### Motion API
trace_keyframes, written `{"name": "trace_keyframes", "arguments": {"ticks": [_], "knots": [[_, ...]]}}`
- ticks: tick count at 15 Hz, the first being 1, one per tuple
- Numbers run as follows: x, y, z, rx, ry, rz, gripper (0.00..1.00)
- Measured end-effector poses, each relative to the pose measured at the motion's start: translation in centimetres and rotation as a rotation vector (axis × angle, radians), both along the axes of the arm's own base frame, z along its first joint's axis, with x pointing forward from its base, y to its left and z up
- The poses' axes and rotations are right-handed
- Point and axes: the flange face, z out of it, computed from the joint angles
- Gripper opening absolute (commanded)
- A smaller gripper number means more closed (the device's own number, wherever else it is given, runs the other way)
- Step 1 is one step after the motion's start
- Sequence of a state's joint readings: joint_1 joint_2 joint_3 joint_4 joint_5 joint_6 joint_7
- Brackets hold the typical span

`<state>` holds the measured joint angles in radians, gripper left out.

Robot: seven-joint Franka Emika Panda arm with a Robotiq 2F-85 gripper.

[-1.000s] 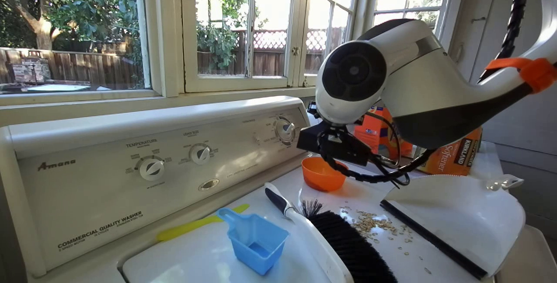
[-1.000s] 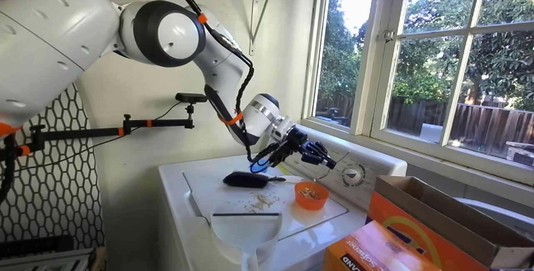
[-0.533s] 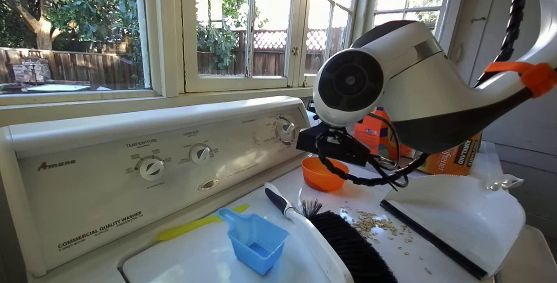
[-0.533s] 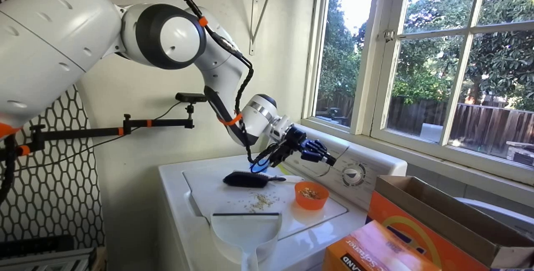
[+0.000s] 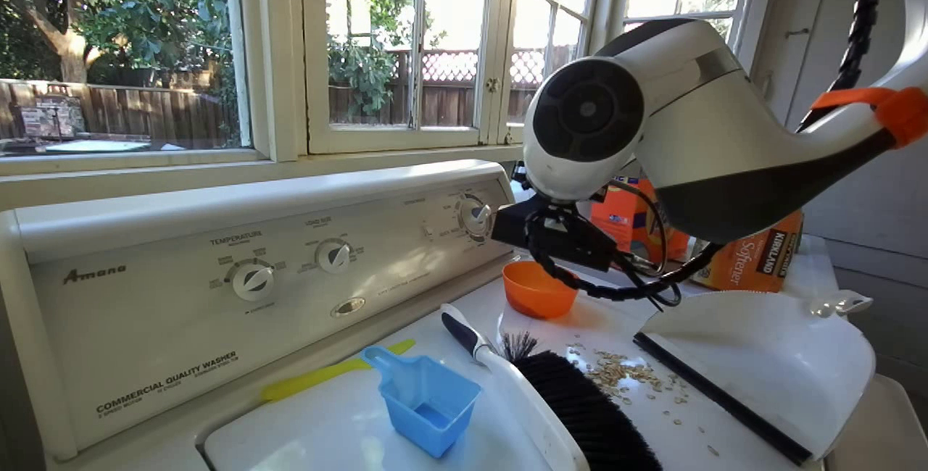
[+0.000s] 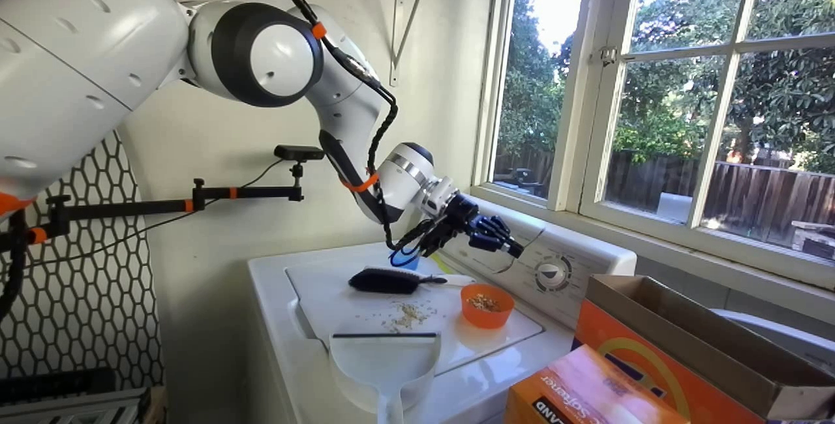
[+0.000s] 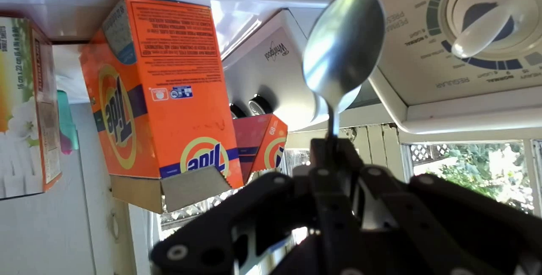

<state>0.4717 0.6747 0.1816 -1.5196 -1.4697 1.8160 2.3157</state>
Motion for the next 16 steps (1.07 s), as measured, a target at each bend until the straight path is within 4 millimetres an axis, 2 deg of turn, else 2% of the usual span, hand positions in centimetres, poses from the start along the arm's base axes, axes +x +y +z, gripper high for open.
{"name": "trace_keyframes", "arguments": {"ticks": [3,7,16], "knots": [[-0.2,-0.1,0.9,0.052,0.028,-0.002,0.02],[-1.0,0.1,1.4,0.176,0.124,0.077,0.02],[-4.8,-1.3,2.1,0.323,0.320,0.182,0.02]]}}
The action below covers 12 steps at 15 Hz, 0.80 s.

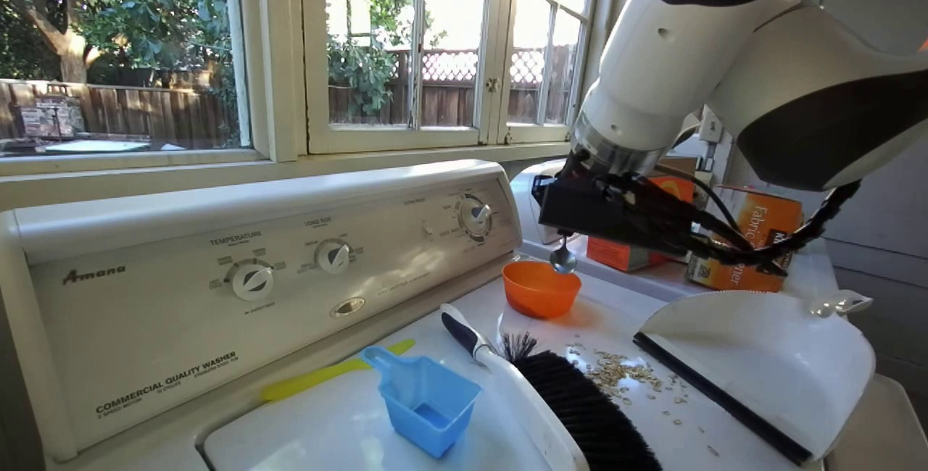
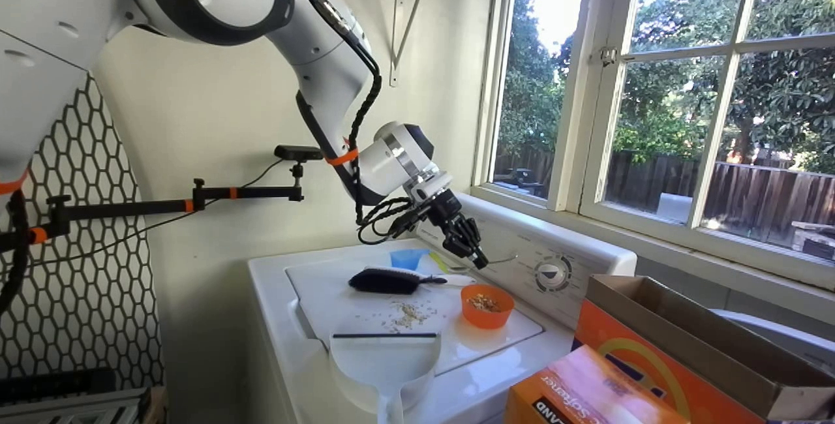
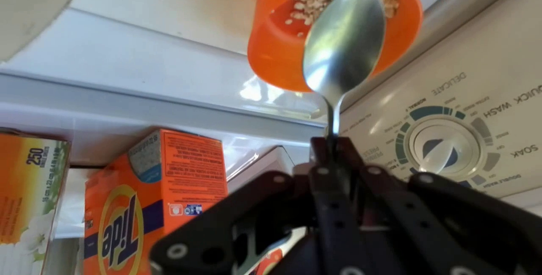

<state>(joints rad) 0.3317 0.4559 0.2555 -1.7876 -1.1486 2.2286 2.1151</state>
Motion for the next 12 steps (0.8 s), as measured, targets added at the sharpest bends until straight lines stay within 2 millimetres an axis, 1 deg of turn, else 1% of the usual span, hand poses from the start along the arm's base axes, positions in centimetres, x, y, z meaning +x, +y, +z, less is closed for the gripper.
{"name": "trace_keyframes", "arguments": {"ticks": [5,8,12], "knots": [[-2.0,-1.1,-0.5,0.082,0.097,0.035,0.02],[-3.1,-1.9,-1.2,0.129,0.150,0.029,0.02],[-3.8,-3.1,-2.5,0.198,0.205,-0.018,0.02]]}}
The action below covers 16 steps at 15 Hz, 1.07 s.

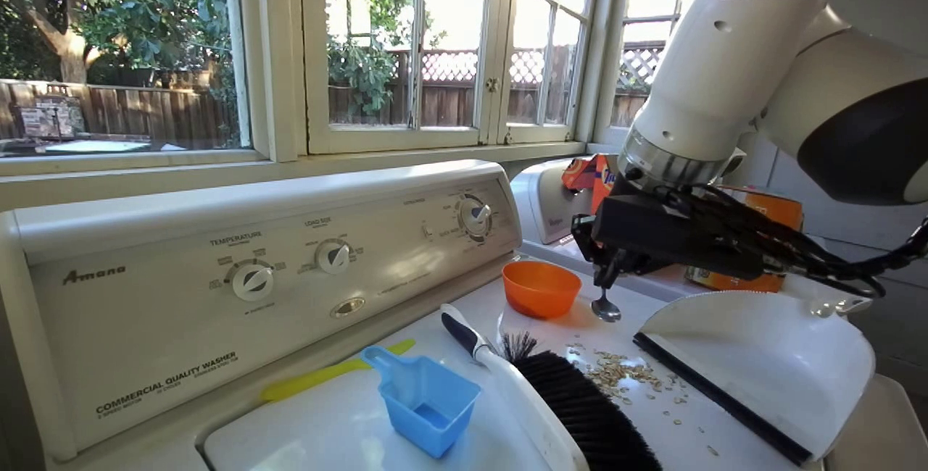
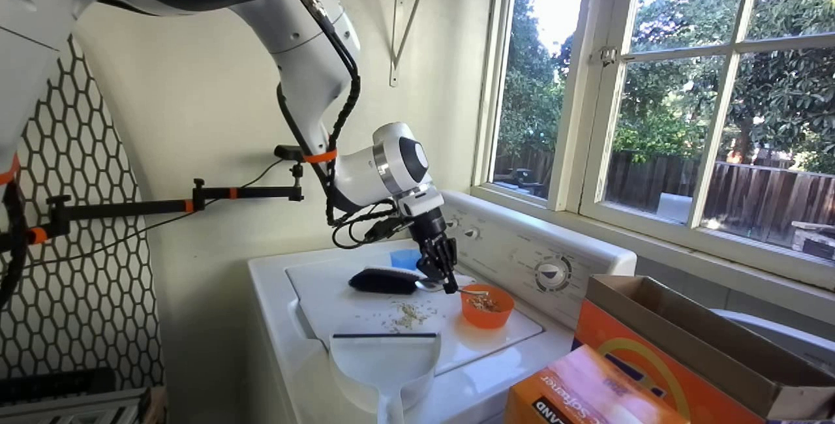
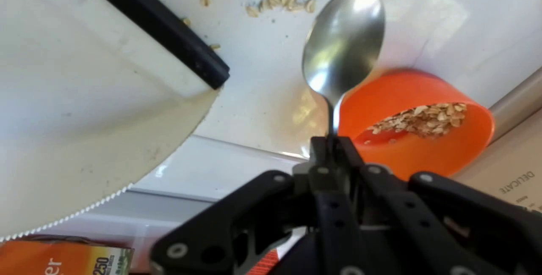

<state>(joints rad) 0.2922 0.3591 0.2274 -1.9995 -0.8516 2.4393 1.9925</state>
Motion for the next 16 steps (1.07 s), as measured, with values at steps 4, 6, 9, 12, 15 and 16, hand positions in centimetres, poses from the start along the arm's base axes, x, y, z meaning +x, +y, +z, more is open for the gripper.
{"name": "trace_keyframes", "arguments": {"ticks": [4,6,9,12,15,16], "knots": [[0.3,-1.8,-1.3,0.050,0.029,-0.055,0.02],[0.7,-2.5,-1.8,0.076,0.034,-0.077,0.02],[1.3,-3.3,-2.7,0.108,0.037,-0.095,0.02],[1.6,-3.8,-3.6,0.126,0.040,-0.103,0.02],[1.8,-3.9,-4.5,0.140,0.042,-0.102,0.02],[1.8,-4.0,-4.7,0.142,0.042,-0.100,0.02]]}}
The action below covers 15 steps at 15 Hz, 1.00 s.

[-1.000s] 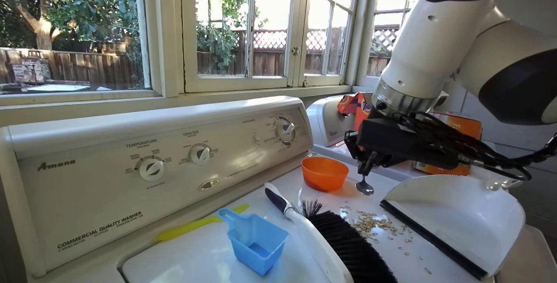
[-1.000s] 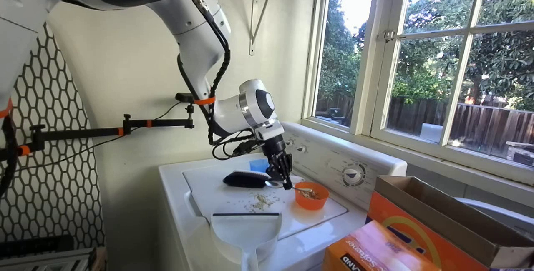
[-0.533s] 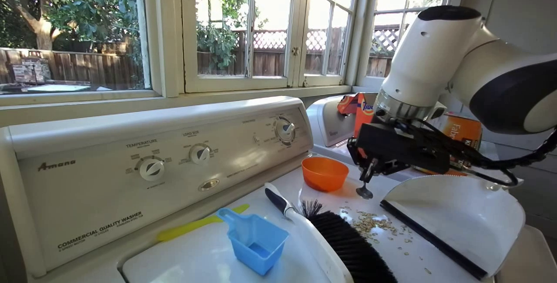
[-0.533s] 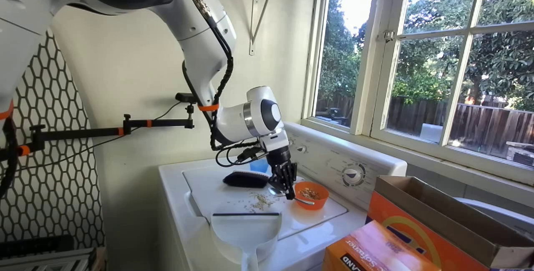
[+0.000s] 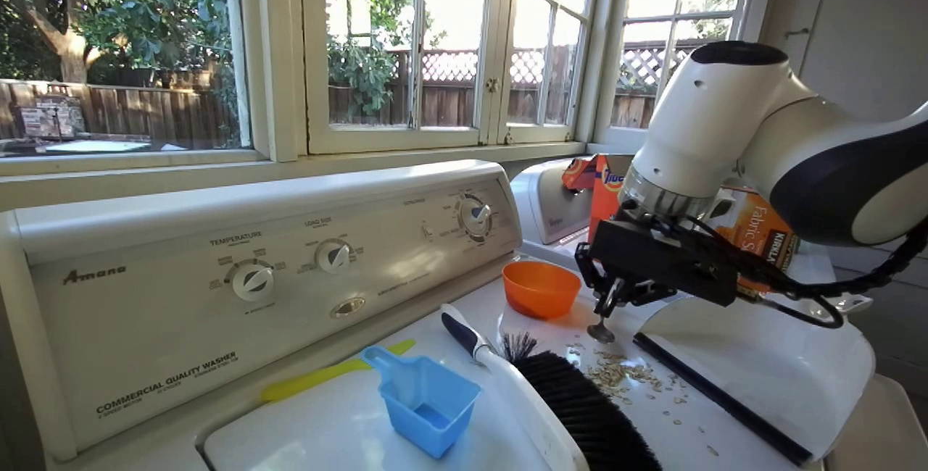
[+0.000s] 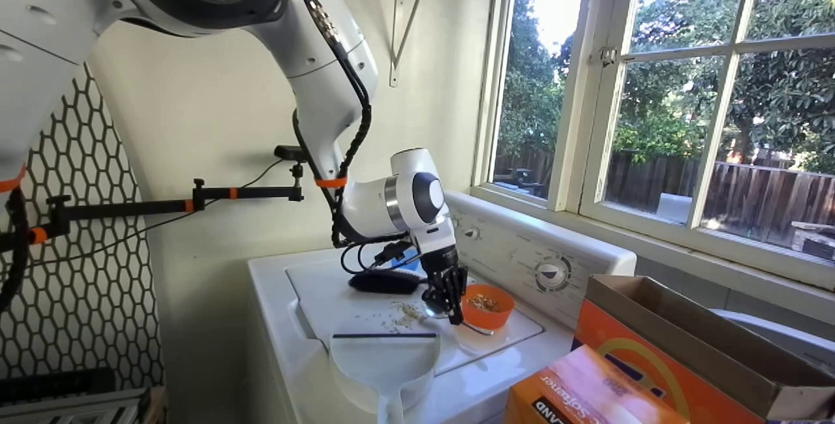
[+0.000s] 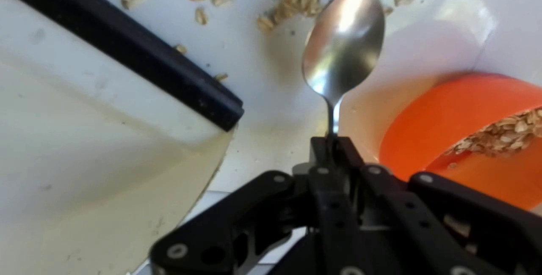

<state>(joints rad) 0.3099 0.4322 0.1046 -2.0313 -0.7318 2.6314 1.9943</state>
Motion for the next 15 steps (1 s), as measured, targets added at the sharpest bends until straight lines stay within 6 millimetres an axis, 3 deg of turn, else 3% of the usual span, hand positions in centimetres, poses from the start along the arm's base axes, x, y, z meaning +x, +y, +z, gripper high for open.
{"name": "trace_keyframes", "arguments": {"ticks": [6,7,9,15], "knots": [[0.27,0.13,-0.90,0.009,0.003,-0.005,0.04],[0.34,0.16,-0.99,0.010,0.003,-0.007,0.31],[0.44,0.21,-1.11,0.013,0.002,-0.009,0.41],[0.58,0.36,-0.92,0.020,-0.012,-0.003,0.86]]}}
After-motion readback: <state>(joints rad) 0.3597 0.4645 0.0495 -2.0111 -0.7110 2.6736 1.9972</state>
